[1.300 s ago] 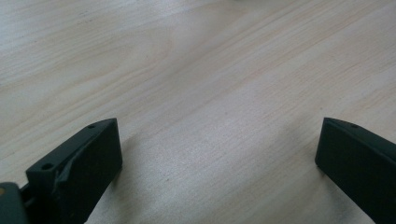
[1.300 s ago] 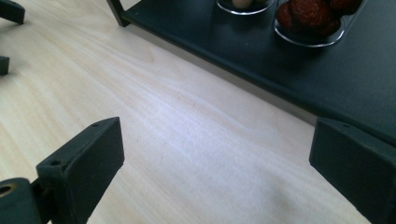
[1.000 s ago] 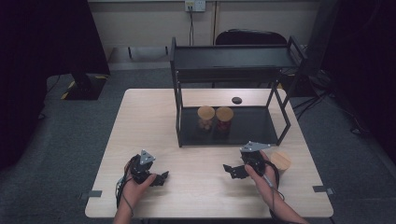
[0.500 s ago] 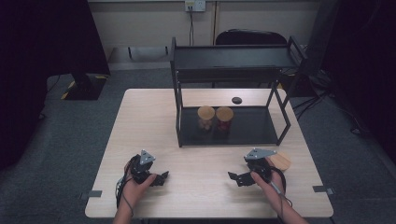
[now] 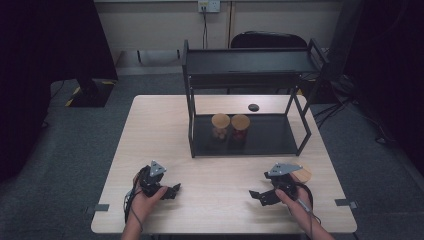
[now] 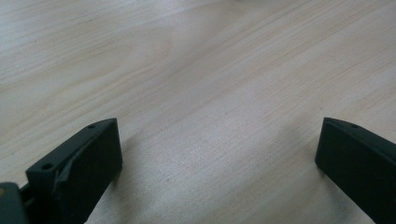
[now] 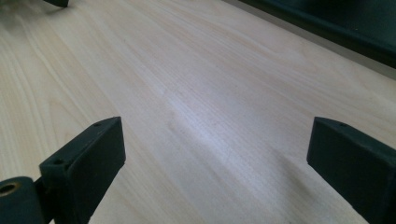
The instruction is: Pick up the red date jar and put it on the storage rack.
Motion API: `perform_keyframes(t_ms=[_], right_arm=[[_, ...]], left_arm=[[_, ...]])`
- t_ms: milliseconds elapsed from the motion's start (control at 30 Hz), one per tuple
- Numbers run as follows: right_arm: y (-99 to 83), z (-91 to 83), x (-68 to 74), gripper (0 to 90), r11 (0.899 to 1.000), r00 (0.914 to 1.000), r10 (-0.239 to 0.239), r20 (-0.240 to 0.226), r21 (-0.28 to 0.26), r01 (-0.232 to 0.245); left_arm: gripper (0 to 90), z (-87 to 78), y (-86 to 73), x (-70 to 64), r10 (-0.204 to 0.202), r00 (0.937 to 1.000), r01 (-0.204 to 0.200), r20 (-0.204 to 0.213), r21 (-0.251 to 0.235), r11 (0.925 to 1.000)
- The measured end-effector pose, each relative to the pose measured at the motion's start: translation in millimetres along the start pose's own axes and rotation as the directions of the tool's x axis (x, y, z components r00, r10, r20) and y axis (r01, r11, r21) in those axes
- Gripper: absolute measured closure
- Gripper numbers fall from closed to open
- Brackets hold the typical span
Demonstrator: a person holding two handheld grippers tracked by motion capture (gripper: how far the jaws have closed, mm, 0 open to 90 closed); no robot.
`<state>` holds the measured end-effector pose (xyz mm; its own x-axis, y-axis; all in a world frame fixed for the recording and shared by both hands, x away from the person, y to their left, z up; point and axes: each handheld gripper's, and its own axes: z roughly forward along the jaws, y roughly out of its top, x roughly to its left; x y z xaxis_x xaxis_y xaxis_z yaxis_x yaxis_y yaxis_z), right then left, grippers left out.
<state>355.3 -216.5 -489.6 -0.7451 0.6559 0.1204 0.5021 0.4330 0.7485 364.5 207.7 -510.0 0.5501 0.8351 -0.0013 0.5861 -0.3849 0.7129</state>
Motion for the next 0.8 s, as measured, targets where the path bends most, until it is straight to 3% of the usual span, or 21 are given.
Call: perform_keyframes(t_ms=[800], right_arm=[[-21.9,-14.9,3.8,4.1,0.997,0.9924,-0.059,-0.108,0.043,0.064]], left_arm=[[0.2,0.0,0.0,0.0,0.000,1.0000,0.000,0.000,0.000,1.0000]])
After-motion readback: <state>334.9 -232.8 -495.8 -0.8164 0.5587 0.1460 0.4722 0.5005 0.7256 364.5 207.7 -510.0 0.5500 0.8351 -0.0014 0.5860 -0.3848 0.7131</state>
